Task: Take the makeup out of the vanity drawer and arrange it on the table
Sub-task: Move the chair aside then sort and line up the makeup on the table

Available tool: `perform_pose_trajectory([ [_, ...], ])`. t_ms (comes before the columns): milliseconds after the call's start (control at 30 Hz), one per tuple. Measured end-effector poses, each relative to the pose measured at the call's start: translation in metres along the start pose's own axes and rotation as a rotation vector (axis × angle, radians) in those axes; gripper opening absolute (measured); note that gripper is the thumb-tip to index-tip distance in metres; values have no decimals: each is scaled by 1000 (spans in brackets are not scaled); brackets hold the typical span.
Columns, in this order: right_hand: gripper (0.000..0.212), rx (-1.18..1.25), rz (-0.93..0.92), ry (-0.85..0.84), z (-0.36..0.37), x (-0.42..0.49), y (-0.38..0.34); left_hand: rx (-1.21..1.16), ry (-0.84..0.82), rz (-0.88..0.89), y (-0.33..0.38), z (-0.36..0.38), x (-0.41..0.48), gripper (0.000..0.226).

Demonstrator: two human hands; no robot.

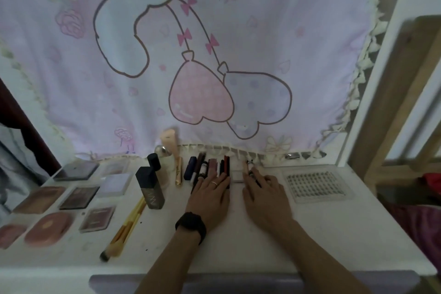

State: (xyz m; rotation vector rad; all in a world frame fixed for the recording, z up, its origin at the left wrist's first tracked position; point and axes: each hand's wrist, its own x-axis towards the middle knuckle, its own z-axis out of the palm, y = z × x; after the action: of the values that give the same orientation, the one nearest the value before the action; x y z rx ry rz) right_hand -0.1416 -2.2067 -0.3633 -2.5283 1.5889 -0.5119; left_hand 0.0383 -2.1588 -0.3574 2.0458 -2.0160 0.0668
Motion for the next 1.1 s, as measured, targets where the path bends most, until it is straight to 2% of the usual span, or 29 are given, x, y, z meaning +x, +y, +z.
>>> perform_pose_trajectory([
  [267,51,118,-29,-52,-11,0,1,-64,11,6,1,-9,-1,46],
  [333,49,150,-78,0,-20,-4,5,-74,7,14,6,-14,-3,46],
  [433,44,280,-41,99,-42,-22,19,-95,-10,45,23,-19,-8,47],
  [533,39,306,7,186,-62,-54,44,-165,-23,56,53,-24,-15,48],
  [700,39,154,179,247,-80,-116,103,-275,-49,132,112,-23,-14,49],
  [833,61,-45,379,98,-80,-140,129,-284,-126,145,153,-9,1,57],
  [967,66,-91,384,93,-72,-141,132,-172,-169,136,174,7,27,70],
  [1100,66,-60,394,119,-71,-139,134,-15,-255,87,176,17,39,75],
])
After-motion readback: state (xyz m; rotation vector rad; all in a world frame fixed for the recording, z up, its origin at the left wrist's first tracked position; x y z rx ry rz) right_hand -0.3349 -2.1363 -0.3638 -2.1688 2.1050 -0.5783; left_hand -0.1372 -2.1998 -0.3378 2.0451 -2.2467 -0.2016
